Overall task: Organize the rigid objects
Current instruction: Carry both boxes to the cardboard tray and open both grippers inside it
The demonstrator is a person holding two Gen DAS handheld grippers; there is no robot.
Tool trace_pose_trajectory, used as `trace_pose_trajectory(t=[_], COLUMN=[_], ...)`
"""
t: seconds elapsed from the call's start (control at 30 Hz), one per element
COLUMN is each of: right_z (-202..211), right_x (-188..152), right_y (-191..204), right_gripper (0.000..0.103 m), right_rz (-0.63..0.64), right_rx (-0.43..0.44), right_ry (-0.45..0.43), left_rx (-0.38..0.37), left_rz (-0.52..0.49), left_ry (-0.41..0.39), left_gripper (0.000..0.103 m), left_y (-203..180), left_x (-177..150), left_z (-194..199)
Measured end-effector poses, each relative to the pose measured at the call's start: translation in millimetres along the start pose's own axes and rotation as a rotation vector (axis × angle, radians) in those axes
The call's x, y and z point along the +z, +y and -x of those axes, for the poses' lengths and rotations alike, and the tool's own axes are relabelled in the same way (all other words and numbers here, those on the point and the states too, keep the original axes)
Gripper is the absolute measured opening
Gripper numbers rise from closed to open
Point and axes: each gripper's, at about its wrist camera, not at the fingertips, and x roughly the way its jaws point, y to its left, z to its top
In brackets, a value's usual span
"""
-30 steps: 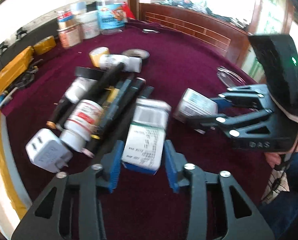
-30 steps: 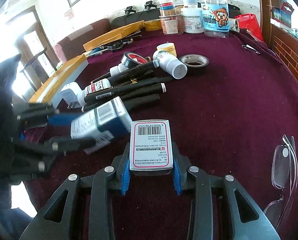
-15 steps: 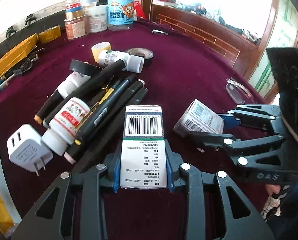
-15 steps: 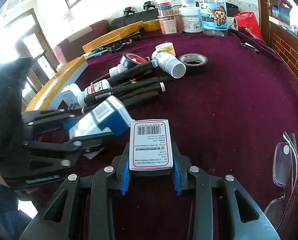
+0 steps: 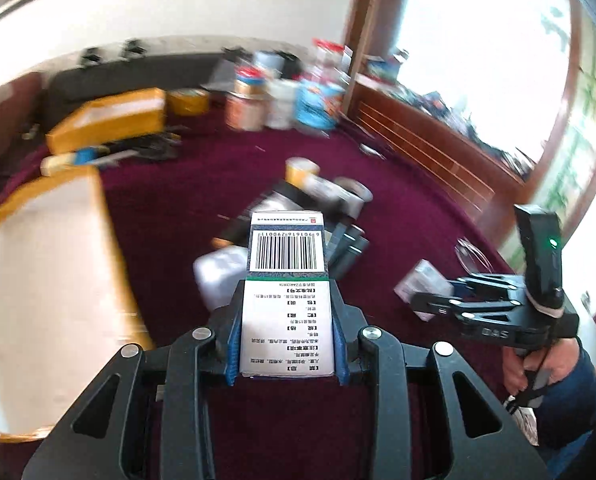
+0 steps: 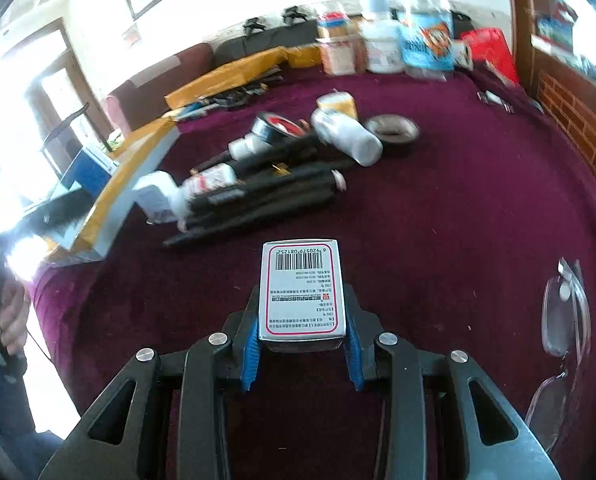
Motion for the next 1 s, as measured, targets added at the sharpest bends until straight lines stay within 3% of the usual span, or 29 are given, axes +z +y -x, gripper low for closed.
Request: trace_pose_trajectory(t=[0.23, 0.5, 0.73, 1.0], right_z=[18, -2, -48, -150], right_x=[25, 68, 127, 185], right_y=[56, 129, 201, 256], right_gripper=[0.031, 0.031, 0.031, 0.032], right_rz=[0.119, 0.199, 0.229, 0.15], right_rx=[0.062, 0.194, 0.265, 0.271], right_ry=[-0.025, 0.039, 0.09, 0.189], left_rx=[0.13, 0.216, 0.267, 0.319], left_rz=[0.082, 0.141, 0.21, 0.3], left_ry=[-0.071, -0.09, -0.019, 0.115], left_gripper=[0.032, 0.032, 0.032, 0.032], left_y=[61, 118, 174, 235], left_x=[-3, 4, 28, 38], left_z=[43, 66, 45, -4])
